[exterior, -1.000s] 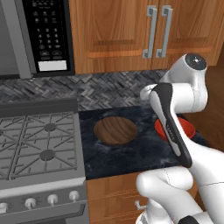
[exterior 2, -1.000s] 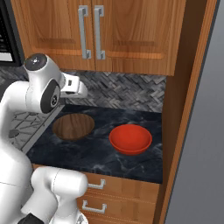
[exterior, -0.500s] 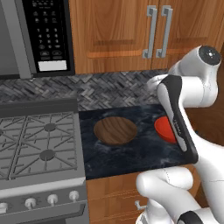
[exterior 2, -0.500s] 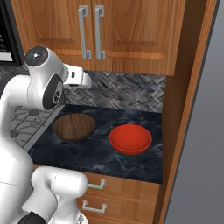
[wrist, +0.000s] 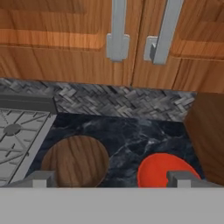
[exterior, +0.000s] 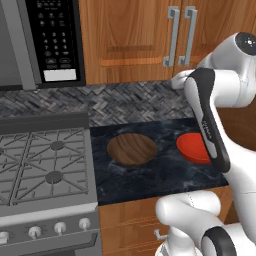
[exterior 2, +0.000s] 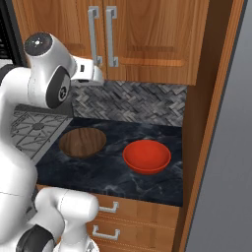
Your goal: Open the cabinet. Pick the bowls from the counter and place them in the cabinet. Then close the cabinet.
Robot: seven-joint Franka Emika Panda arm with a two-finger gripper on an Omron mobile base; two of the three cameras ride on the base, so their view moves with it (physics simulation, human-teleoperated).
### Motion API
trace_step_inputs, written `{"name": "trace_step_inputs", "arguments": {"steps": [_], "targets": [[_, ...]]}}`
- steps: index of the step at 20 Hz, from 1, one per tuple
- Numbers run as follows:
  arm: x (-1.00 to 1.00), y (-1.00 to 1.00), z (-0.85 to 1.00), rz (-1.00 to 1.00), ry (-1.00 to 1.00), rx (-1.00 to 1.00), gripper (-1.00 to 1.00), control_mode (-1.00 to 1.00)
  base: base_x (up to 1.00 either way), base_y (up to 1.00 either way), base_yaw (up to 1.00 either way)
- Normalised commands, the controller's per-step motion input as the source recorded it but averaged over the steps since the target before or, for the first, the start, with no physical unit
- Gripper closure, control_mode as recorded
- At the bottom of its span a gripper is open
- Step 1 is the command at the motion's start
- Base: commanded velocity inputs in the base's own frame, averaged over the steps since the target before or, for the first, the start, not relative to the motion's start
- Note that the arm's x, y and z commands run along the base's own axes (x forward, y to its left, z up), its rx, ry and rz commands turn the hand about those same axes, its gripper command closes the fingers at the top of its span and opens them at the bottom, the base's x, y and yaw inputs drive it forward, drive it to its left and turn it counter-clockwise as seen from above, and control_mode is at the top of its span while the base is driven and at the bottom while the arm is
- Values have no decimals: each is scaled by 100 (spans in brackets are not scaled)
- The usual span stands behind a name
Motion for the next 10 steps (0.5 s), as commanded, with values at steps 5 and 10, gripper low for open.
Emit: {"name": "trace_step_inputs", "arguments": {"steps": [5, 10], "targets": [[9, -20, 15, 0, 0, 0, -100, -100, 0, 0, 0], [32, -20, 21, 0, 0, 0, -100, -100, 0, 0, 0]]}}
